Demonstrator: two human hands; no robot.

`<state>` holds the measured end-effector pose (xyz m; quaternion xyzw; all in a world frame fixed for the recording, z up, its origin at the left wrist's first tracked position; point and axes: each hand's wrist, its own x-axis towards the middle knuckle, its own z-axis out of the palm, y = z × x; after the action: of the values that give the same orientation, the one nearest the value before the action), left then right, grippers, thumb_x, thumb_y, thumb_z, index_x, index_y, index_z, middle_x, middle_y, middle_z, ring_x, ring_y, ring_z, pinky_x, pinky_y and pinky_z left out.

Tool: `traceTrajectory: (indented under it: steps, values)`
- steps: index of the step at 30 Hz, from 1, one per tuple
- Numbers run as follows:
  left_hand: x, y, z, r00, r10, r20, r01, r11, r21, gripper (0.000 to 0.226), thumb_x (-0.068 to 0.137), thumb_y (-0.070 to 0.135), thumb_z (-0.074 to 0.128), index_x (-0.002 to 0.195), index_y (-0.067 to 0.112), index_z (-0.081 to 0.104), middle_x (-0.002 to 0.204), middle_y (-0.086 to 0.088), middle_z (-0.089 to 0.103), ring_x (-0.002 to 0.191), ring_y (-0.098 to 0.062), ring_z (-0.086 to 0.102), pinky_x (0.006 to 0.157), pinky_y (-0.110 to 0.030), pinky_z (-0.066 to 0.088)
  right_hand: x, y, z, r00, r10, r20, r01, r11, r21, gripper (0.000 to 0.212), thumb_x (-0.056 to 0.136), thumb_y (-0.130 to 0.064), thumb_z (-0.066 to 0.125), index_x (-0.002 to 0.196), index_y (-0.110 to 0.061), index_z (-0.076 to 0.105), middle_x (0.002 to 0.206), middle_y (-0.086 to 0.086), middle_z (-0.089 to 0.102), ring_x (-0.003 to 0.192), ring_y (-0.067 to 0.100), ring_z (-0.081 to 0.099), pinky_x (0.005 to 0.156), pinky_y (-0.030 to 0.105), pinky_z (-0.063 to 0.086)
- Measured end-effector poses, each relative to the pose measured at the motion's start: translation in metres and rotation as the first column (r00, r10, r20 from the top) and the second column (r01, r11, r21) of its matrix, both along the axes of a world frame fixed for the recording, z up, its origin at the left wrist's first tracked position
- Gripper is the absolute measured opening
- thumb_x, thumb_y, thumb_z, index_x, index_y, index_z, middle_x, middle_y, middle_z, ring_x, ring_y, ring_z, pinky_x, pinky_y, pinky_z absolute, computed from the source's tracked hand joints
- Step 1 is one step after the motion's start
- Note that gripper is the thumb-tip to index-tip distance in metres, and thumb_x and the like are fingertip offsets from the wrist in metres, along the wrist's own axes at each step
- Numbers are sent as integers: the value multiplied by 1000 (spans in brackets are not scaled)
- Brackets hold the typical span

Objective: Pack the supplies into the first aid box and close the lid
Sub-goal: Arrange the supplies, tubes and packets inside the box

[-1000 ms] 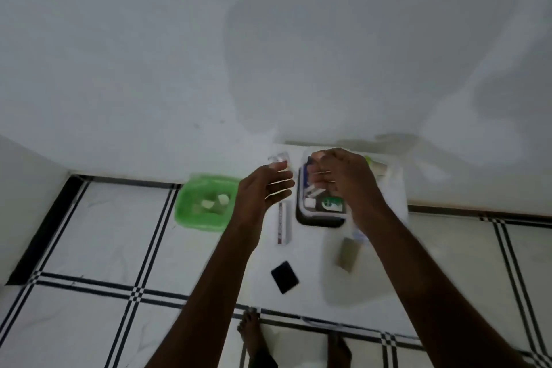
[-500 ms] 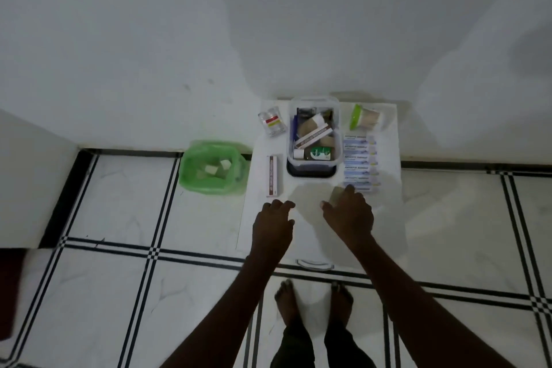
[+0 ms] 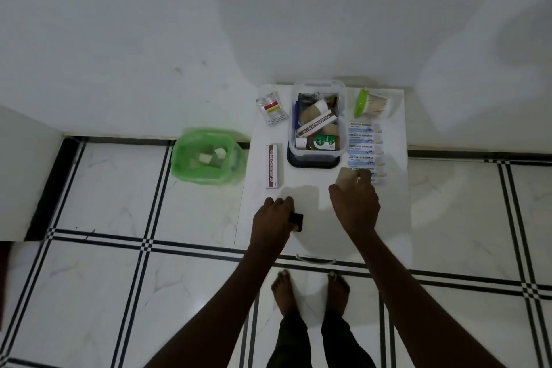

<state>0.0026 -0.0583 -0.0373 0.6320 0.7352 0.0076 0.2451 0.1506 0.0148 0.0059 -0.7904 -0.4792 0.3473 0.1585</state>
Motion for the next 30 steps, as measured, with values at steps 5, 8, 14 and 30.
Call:
traceTrajectory:
  steps: [5, 8, 14, 30]
  values:
    - [9, 45, 47, 879, 338, 336, -403, 903, 146, 14, 77, 32, 73, 85, 25, 64, 79, 9, 70, 72, -10, 64, 60, -25, 48, 3, 30, 39, 992, -16, -124, 49, 963, 266, 56, 76, -26, 62, 129, -21, 45, 114, 13, 66, 100, 33, 63, 86, 41, 50]
    - [3, 83, 80, 765, 415, 493, -575, 785, 230, 11, 77, 32, 73, 82, 23, 68, 74, 9, 71, 68, -9, 66, 60, -25, 47, -4, 62, 49, 995, 53, -80, -21, 933, 360, 54, 75, -27, 60, 128, -23, 48, 108, 10, 67, 94, 31, 64, 82, 41, 53]
    - [-13, 147, 94, 763, 431, 482, -599, 752, 275, 12, 82, 23, 69, 92, 20, 74, 80, 2, 77, 75, -16, 69, 65, -24, 44, -17, 111, 42, 941, 281, 187, -330, 884, 331, 51, 80, -18, 57, 130, -14, 48, 104, 21, 63, 92, 41, 62, 76, 42, 51]
    - [-28, 236, 66, 994, 109, -4, -94, 875, 474, 5, 81, 21, 68, 82, 17, 70, 77, -1, 70, 83, -22, 60, 55, -30, 45, -40, 150, 6, 602, 530, 597, -710, 697, 98, 42, 67, -20, 76, 105, -7, 63, 98, 14, 67, 94, 34, 58, 79, 41, 48]
